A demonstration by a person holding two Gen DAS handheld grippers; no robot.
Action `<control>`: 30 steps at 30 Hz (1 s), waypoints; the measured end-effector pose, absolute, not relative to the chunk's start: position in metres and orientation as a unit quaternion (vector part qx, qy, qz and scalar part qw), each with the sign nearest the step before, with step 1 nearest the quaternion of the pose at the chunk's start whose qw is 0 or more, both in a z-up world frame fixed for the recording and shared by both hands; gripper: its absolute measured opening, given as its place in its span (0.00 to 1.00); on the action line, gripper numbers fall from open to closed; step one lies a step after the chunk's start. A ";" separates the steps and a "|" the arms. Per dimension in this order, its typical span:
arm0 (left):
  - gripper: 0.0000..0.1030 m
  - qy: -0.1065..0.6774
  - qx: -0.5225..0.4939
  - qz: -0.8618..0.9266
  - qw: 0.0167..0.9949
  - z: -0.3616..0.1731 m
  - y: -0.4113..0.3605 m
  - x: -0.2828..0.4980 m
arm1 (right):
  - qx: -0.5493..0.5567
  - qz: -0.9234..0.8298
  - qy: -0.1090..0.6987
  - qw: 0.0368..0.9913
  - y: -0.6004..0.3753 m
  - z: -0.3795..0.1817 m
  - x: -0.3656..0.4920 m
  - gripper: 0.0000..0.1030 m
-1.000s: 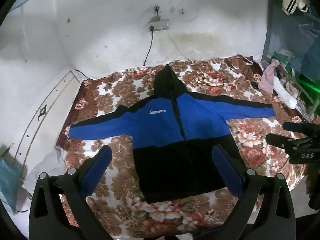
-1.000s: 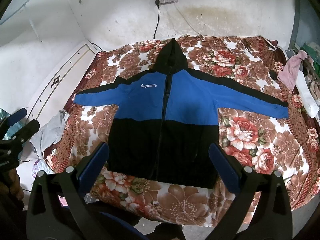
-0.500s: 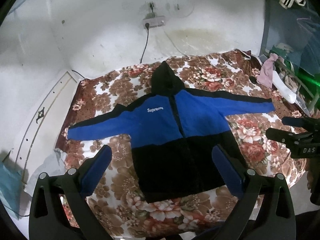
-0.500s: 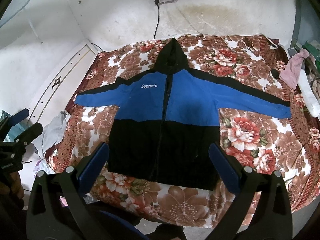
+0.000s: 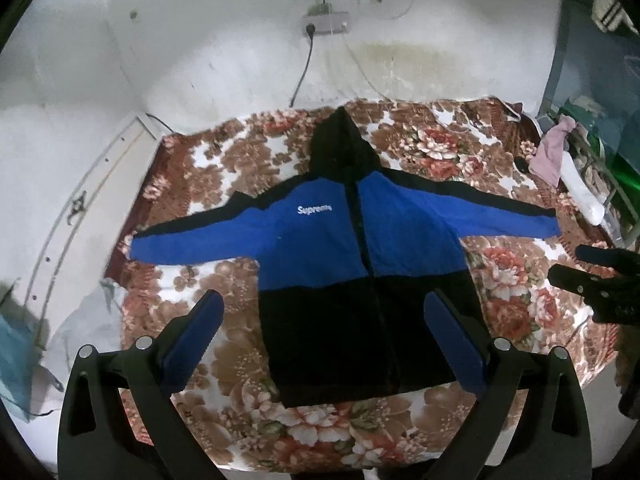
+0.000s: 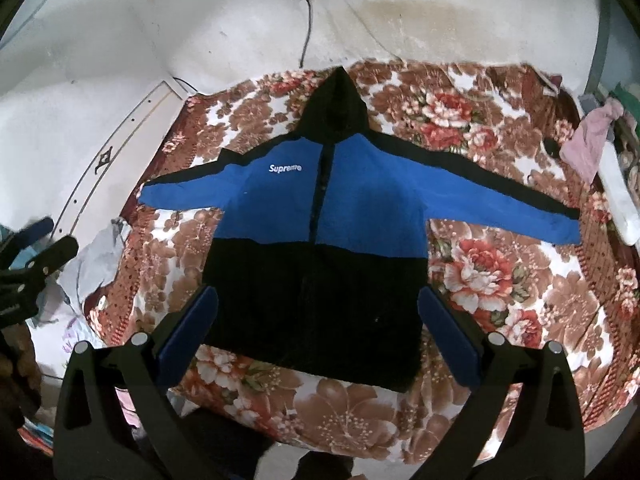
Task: Fold large clothes
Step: 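Grasp the jacket hem with both tools and lift it toward the hood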
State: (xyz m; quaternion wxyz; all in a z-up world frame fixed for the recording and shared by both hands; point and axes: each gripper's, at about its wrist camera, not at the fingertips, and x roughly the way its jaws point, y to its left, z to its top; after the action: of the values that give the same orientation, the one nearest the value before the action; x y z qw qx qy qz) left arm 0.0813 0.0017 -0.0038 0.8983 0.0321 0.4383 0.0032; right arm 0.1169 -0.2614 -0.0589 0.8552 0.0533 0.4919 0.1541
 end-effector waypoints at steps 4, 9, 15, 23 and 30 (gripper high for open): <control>0.95 0.449 0.048 -0.004 0.892 -0.020 0.026 0.131 | 0.043 0.150 0.494 0.856 -0.246 -0.064 0.166 0.96; 0.95 0.457 0.042 -0.040 0.888 -0.045 0.056 0.211 | 0.025 0.133 0.495 0.858 -0.218 -0.074 0.238 0.96; 0.95 0.472 0.046 -0.074 0.877 -0.081 0.081 0.331 | 0.016 0.111 0.495 0.862 -0.191 -0.093 0.359 0.96; 0.95 0.470 0.035 -0.078 0.878 -0.136 0.085 0.501 | 0.004 0.120 0.502 0.857 -0.180 -0.150 0.527 0.96; 0.95 0.482 0.010 -0.072 0.873 -0.209 0.086 0.633 | -0.019 0.132 0.527 0.839 -0.173 -0.238 0.675 0.96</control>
State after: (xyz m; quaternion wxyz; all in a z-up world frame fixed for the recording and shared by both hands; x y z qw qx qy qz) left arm 0.6328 0.0857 -0.2093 0.8731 0.0100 0.4820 -0.0724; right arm 0.6751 -0.1726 -0.2377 0.8393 -0.0189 0.5271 0.1318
